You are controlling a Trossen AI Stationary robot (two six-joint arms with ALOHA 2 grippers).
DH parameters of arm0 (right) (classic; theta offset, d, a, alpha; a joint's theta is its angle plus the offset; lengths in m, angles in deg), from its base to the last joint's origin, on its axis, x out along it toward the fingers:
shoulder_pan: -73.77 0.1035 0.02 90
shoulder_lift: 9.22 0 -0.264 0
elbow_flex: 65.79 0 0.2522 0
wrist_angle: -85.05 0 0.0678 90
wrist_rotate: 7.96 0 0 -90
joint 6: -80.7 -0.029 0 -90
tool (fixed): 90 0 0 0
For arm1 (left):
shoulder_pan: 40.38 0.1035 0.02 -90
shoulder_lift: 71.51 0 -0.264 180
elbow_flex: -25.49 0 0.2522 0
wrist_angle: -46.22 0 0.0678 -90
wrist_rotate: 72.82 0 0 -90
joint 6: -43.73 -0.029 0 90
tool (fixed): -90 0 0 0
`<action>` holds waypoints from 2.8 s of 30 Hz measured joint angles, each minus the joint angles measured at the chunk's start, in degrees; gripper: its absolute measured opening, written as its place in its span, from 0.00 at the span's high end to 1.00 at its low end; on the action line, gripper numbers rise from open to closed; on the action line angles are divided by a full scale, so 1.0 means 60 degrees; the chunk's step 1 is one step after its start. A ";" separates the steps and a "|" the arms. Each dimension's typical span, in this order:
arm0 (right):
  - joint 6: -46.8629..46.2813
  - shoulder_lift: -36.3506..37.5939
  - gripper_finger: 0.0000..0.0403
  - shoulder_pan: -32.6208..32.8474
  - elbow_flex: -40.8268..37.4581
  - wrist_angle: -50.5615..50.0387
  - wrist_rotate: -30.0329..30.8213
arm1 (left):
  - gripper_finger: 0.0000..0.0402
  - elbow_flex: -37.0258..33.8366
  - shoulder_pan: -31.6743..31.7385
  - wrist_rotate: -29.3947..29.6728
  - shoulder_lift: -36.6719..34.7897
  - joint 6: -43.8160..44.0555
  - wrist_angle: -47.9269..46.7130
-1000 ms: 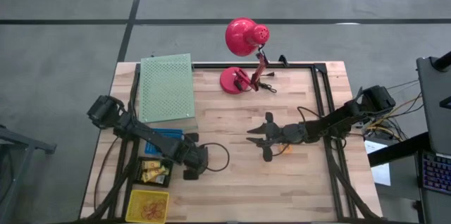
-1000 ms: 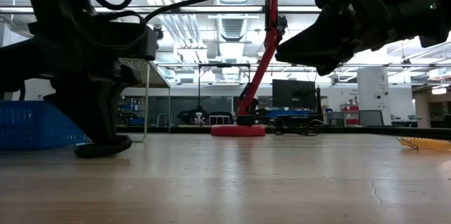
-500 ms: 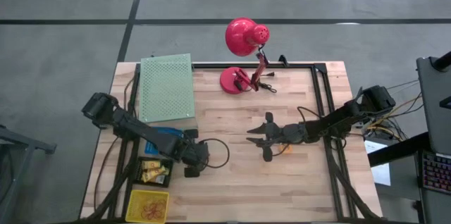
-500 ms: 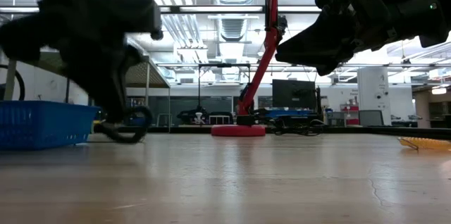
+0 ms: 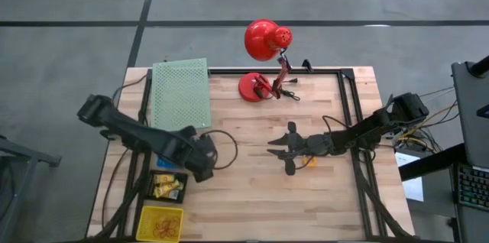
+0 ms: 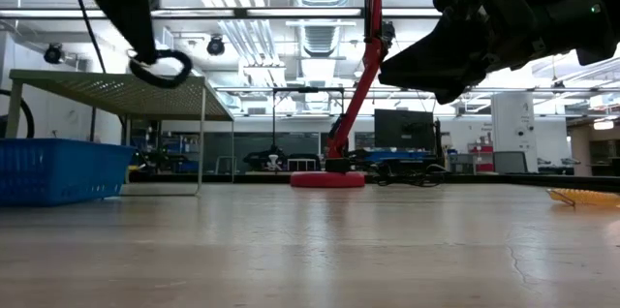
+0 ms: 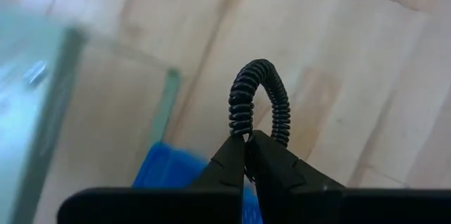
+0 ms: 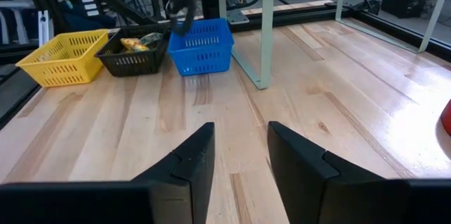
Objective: Pick & Place Office Desk Supplies
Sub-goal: Put the black spring rubber band into the blue bin, then put the yellow spring rubber band into the blue bin
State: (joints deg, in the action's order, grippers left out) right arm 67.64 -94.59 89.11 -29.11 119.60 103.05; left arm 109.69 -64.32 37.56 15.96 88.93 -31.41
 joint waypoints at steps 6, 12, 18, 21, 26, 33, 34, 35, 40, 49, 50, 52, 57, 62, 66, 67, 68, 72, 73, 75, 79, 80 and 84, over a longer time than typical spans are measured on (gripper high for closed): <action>0.0001 0.0000 0.68 0.0000 0.0000 -0.0002 0.0000 | 0.96 -0.0288 -0.0003 0.0031 -0.0602 0.3301 -0.1422; 0.0000 0.0000 0.70 0.0000 0.0000 0.0000 0.0000 | 0.96 -0.1427 -0.0062 -0.0369 -0.1444 0.5595 -0.1791; 0.0000 0.0000 0.71 0.0000 0.0000 -0.0001 0.0000 | 0.96 -0.2998 -0.0080 -0.1136 -0.1997 0.7484 -0.1481; 0.0003 0.0000 0.71 0.0000 0.0000 -0.0004 0.0000 | 0.96 -0.3737 -0.0080 -0.1684 -0.2141 0.7907 -0.0817; 0.0001 0.0000 0.69 0.0000 0.0000 -0.0001 0.0000 | 0.96 -0.4662 -0.0080 -0.2409 -0.2213 0.8023 0.0373; 0.0000 -0.0004 0.68 0.0000 0.0000 0.0000 0.0000 | 0.92 -0.5092 -0.0080 -0.2622 -0.2213 0.8195 0.0884; 0.0002 -0.0003 0.68 0.0000 0.0000 0.0000 0.0000 | 0.90 -0.5090 -0.0080 -0.2623 -0.2213 0.8197 0.0917; 0.0001 -0.0001 0.68 0.0000 0.0000 0.0000 0.0000 | 0.89 -0.5089 -0.0080 -0.2620 -0.2213 0.8194 0.0912; 0.0000 -0.0004 0.70 0.0000 0.0000 0.0000 0.0000 | 0.80 -0.5046 -0.0080 -0.2620 -0.2213 0.8194 0.0948; 0.0000 -0.0004 0.72 0.0000 0.0000 0.0000 0.0000 | 0.64 -0.5046 -0.0080 -0.2620 -0.2213 0.8194 0.0972; 0.0000 -0.0004 0.71 0.0002 0.0000 0.0000 0.0000 | 0.63 -0.5046 -0.0080 -0.2620 -0.2213 0.8194 0.0972; 0.0002 -0.0004 0.71 0.0000 0.0000 0.0000 0.0000 | 0.61 -0.5046 -0.0080 -0.2620 -0.2213 0.8196 0.0973; 0.0003 -0.0004 0.69 0.0000 0.0000 0.0000 0.0000 | 0.58 -0.5042 -0.0080 -0.2620 -0.2213 0.8194 0.1001; 0.0003 -0.0004 0.68 0.0000 0.0000 0.0000 0.0000 | 0.57 -0.4746 -0.0074 -0.2616 -0.2213 0.7798 0.0990; 0.0000 -0.0004 0.68 0.0000 0.0000 0.0000 0.0000 | 0.57 -0.4221 -0.0076 -0.2231 -0.2213 0.7384 0.0597; 0.0002 -0.0004 0.69 0.0000 0.0000 0.0000 0.0000 | 0.57 -0.4065 -0.0076 -0.2036 -0.2213 0.7194 0.0564; 0.0000 -0.0004 0.69 0.0000 0.0000 0.0000 0.0000 | 0.57 -0.3912 -0.0076 -0.1826 -0.2213 0.6965 0.0526; 0.0001 -0.0004 0.71 0.0001 0.0000 0.0000 0.0000 | 0.57 -0.3133 -0.0076 -0.0412 -0.2213 0.5378 0.0531; 0.0003 -0.0004 0.71 0.0000 0.0000 -0.0001 0.0000 | 0.57 -0.2950 -0.0079 0.0121 -0.2213 0.4813 0.0566; 0.0002 -0.0004 0.71 0.0000 0.0000 0.0000 0.0000 | 0.57 -0.2585 -0.0084 0.1217 -0.2213 0.3629 0.0847; 0.0003 -0.0004 0.72 0.0000 0.0000 0.0000 0.0000 | 0.57 -0.2084 -0.0080 0.2848 -0.2213 0.1183 0.1856; 0.0002 -0.0004 0.72 0.0000 0.0000 0.0000 0.0000 | 0.57 -0.2018 -0.0080 0.3091 -0.2215 0.0563 0.2234; 0.0002 -0.0004 0.72 0.0000 0.0000 -0.0002 0.0000 | 0.57 -0.2005 -0.0013 0.3840 -0.2272 -0.2116 0.4224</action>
State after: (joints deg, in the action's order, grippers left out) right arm 67.65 -94.61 89.11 -29.11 119.59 103.05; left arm 97.65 -64.40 60.60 2.33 76.24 -6.06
